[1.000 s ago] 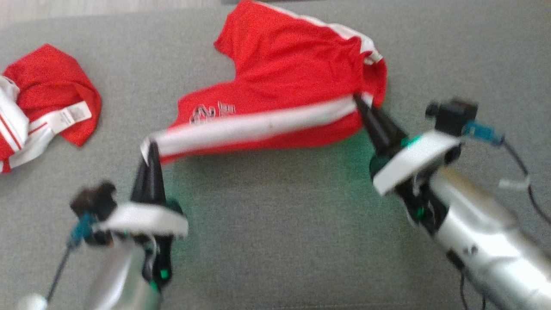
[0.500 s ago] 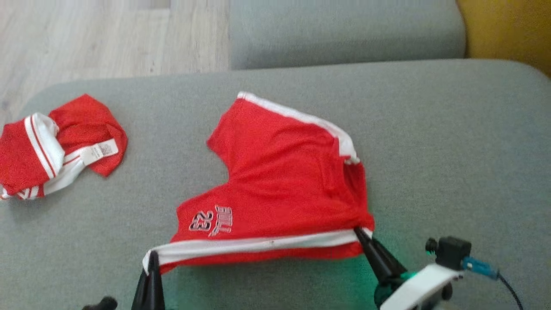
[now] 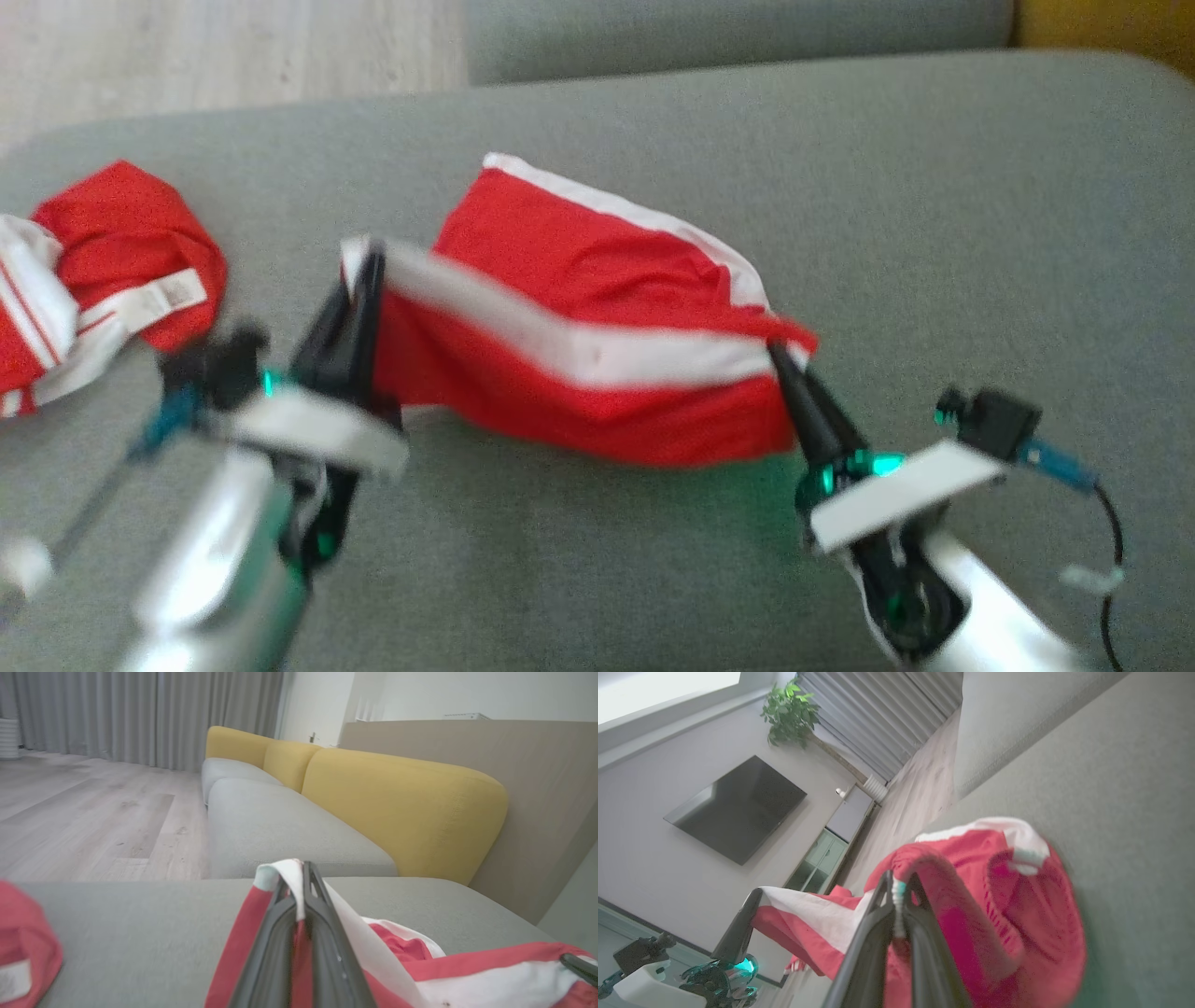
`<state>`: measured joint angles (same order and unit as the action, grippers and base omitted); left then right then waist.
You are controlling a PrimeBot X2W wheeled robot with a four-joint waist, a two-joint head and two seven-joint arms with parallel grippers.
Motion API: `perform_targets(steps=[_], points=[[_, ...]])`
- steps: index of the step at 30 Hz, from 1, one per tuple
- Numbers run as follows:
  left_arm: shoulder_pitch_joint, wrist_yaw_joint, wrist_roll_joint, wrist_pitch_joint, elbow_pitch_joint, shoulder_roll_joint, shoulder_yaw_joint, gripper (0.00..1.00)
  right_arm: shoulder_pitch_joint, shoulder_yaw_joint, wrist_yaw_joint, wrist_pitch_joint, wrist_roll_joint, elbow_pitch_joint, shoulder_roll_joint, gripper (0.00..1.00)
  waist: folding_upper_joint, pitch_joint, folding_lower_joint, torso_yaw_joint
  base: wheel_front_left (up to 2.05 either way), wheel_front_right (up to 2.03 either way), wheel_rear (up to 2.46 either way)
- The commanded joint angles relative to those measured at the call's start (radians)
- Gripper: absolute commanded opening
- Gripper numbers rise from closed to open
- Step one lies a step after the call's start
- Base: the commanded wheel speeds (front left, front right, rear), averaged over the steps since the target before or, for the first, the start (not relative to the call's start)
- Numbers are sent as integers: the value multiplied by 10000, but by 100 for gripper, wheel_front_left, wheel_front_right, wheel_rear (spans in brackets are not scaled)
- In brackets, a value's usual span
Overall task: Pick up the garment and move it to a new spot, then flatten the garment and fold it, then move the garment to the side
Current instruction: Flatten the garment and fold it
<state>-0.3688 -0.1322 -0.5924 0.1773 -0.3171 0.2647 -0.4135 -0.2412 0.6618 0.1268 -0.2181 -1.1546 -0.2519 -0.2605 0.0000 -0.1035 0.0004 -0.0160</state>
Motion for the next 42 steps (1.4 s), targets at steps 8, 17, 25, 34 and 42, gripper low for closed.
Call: perform_targets(steps=[8, 17, 25, 34, 42], points=[[-4393, 16, -1844, -1317, -1604, 1558, -1767, 0, -1800, -423, 39, 24, -56, -219, 1234, 0, 0, -1883, -4, -1050, 0, 0, 0], [-6284, 16, -2713, -1015, -2922, 2174, -2964, 0, -2665, -482, 39, -270, 45, -763, 1892, 0, 0, -2805, -4, -1732, 0, 0, 0], [-7145, 16, -3081, -771, -4143, 2323, -3820, 0, -3061, -492, 39, -400, -19, -1192, 2056, 0, 0, -3251, -4, -2062, 0, 0, 0], [-7566, 16, -3285, -460, -5034, 2227, -4542, 1, -3292, -240, 39, -432, -112, -1370, 2098, 0, 0, -3500, -4, -2180, 0, 0, 0], [-7276, 16, -3706, -170, -5536, 2023, -5218, 100, -3274, 60, 39, -435, 92, -1704, 2101, 100, 0, -3326, -4, -2013, 0, 0, 0]])
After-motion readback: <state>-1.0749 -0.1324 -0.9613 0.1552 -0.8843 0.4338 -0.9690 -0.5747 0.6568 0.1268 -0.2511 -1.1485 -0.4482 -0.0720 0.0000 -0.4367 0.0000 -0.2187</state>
